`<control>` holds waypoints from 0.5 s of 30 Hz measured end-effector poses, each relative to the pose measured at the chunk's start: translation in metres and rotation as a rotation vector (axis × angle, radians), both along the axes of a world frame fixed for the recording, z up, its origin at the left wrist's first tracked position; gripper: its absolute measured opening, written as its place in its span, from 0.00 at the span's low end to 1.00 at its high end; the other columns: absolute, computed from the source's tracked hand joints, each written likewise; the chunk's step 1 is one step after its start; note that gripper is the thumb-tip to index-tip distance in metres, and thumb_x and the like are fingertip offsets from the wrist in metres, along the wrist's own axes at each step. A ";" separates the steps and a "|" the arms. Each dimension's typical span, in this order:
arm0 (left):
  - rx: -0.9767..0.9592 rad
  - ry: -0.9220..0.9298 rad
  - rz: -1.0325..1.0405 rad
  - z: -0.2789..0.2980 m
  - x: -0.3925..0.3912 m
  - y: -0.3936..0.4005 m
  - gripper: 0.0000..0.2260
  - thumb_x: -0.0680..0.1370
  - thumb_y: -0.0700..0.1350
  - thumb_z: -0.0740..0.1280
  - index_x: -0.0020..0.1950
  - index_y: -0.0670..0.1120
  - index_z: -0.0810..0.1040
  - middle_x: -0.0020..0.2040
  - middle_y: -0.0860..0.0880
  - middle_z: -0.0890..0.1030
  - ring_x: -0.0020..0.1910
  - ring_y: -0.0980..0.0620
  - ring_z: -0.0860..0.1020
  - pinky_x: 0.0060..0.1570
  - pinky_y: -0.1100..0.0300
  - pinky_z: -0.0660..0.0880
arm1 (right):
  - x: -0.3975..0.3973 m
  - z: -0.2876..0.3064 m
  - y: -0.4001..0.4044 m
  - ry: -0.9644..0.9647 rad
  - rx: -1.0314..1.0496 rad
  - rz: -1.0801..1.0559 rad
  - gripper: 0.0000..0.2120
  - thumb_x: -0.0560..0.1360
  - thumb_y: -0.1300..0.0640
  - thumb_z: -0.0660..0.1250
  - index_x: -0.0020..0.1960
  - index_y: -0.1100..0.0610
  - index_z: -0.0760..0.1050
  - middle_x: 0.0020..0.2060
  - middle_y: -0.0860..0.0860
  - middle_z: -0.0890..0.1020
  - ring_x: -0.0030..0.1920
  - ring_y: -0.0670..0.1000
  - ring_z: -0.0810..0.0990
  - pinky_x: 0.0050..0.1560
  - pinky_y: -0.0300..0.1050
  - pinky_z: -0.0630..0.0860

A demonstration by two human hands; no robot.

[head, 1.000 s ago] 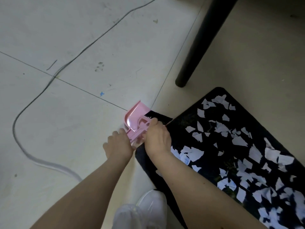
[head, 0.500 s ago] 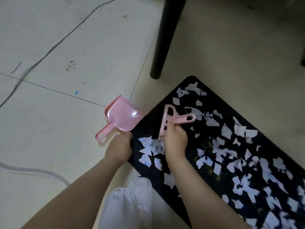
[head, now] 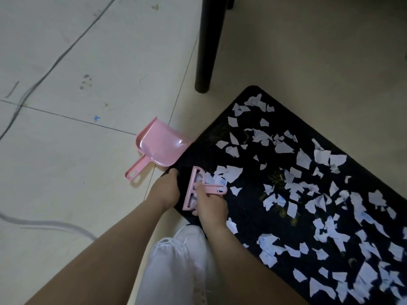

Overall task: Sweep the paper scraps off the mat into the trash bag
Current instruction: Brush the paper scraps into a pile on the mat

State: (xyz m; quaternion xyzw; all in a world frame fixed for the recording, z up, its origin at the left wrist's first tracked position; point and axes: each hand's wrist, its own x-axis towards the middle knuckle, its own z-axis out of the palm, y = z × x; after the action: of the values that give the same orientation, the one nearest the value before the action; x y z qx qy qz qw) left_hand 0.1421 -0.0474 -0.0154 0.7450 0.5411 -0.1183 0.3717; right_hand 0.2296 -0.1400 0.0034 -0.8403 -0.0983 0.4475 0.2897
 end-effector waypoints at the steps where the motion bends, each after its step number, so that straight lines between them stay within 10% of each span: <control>1: 0.001 0.008 -0.004 0.000 0.001 -0.001 0.15 0.74 0.32 0.56 0.60 0.39 0.68 0.53 0.39 0.79 0.51 0.40 0.78 0.44 0.54 0.69 | 0.002 -0.002 0.001 -0.017 -0.003 -0.023 0.20 0.76 0.41 0.60 0.35 0.53 0.78 0.32 0.50 0.83 0.36 0.52 0.83 0.40 0.44 0.79; 7: 0.023 0.085 -0.077 0.004 0.011 -0.002 0.04 0.76 0.35 0.57 0.48 0.42 0.65 0.50 0.38 0.78 0.49 0.39 0.78 0.40 0.54 0.68 | 0.021 0.006 0.001 -0.373 -0.038 0.248 0.18 0.79 0.49 0.55 0.36 0.56 0.72 0.36 0.54 0.80 0.39 0.55 0.79 0.41 0.44 0.74; 15: 0.012 0.195 -0.203 0.004 0.020 -0.005 0.11 0.76 0.36 0.58 0.58 0.39 0.70 0.58 0.39 0.74 0.57 0.40 0.75 0.53 0.50 0.72 | 0.092 0.009 -0.044 -0.648 -0.104 0.044 0.22 0.81 0.50 0.55 0.34 0.61 0.74 0.27 0.53 0.75 0.31 0.56 0.76 0.32 0.42 0.68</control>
State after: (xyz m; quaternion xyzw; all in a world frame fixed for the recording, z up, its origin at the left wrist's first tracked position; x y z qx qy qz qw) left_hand 0.1625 -0.0523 -0.0112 0.7833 0.4971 -0.2237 0.2990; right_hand 0.3220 -0.1836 0.0126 -0.9503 -0.1806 0.1675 0.1902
